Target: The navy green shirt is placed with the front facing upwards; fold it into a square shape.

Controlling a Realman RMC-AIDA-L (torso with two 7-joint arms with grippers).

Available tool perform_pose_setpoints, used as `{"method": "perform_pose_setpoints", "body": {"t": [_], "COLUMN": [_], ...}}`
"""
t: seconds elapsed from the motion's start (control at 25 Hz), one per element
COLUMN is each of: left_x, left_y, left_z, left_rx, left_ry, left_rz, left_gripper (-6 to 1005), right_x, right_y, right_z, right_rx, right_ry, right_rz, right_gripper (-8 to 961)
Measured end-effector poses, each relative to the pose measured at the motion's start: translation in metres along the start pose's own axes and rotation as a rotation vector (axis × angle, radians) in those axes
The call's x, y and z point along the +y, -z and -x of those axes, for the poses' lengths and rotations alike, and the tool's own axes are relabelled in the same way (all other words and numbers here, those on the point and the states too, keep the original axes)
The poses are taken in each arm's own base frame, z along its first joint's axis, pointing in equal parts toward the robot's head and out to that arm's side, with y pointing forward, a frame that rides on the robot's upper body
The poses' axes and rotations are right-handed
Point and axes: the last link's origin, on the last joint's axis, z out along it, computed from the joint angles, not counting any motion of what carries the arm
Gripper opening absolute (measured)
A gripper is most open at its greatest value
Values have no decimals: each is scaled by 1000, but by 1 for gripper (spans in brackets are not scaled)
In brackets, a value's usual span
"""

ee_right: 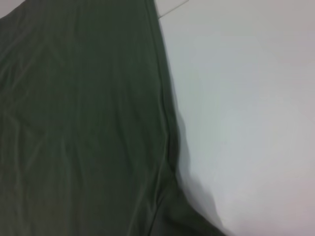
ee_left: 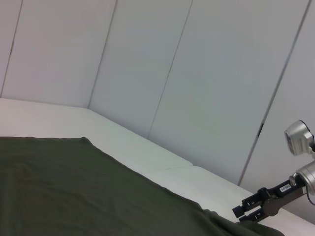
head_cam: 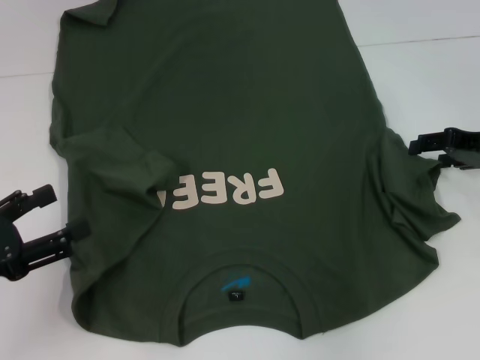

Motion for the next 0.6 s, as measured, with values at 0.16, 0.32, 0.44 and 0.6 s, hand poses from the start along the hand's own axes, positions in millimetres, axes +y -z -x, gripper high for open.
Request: {"method": "perform_pose_setpoints", "body": {"t": [0.16, 0.32, 0.44, 0.6], "left_x": [0, 1, 1, 0], "left_y": [0, 0, -1, -1], "left_z": [0, 0, -1, -1], "left_rx": [0, 1, 1, 1], "left_ry": [0, -1, 4, 9], "left_rz": [3, 6, 8, 8], "left_gripper": [938, 938, 937, 936], "right_x": [-1, -2, -3, -7], "right_y": [4, 5, 6, 8], "right_z": [2, 3, 3, 2], "right_rx": [3, 8, 17, 24], "right_ry": [-2, -4, -6, -15], "right_rz": [4, 2, -4, -13], "right_gripper": [733, 732, 732, 731]}}
